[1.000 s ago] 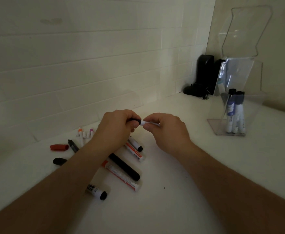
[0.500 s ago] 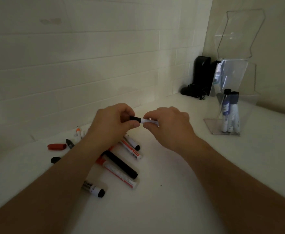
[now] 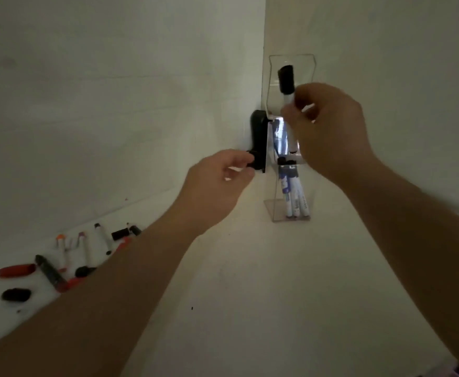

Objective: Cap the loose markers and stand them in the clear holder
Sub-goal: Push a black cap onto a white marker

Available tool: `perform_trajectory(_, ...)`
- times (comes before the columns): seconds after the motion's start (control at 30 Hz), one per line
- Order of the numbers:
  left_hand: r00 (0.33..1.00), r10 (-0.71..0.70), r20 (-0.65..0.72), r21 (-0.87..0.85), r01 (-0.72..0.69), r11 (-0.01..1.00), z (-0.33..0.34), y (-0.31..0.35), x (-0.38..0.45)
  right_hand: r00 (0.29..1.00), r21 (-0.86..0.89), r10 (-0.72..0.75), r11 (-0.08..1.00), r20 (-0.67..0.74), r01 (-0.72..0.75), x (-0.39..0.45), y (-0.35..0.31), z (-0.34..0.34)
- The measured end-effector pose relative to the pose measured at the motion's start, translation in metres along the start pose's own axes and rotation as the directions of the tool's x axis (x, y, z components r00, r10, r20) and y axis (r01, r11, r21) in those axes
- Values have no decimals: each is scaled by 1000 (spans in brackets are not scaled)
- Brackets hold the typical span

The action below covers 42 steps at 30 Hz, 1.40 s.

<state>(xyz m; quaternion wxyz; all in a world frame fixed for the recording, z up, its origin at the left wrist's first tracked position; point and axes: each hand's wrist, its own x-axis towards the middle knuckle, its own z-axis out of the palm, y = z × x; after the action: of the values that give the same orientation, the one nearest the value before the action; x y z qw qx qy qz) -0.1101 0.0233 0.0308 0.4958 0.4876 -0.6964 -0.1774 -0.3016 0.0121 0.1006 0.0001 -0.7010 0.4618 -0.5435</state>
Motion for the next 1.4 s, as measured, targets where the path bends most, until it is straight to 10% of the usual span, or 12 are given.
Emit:
perform_trajectory(0.47,976,33,217,192,-75,979,67,-13,6,881,-412,96,904,464,118,-20,79,4)
perform_trajectory(0.8,984,-15,179,343,-48,938,-26,-54,-4,979,-554,24,827,204,95,-27,65,18)
perform_trajectory(0.9,991,-73,111,434,18,901,-68,-72,-6,979,-394,-166,897,118,200,-43,34,39)
perform_trajectory(1.03,963,-262,61,544,188,818,-127,-98,-10,887,-78,-97,986,451,147,-63,-11,96)
perform_trajectory(1.23,915,-402,31,661,283,695,-172,-122,-26,690,36,32,996,723,-84,-86,-43,186)
perform_trajectory(1.4,892,-450,32,717,293,632,-178,-130,-33,664,-32,177,974,726,-224,-94,-51,224)
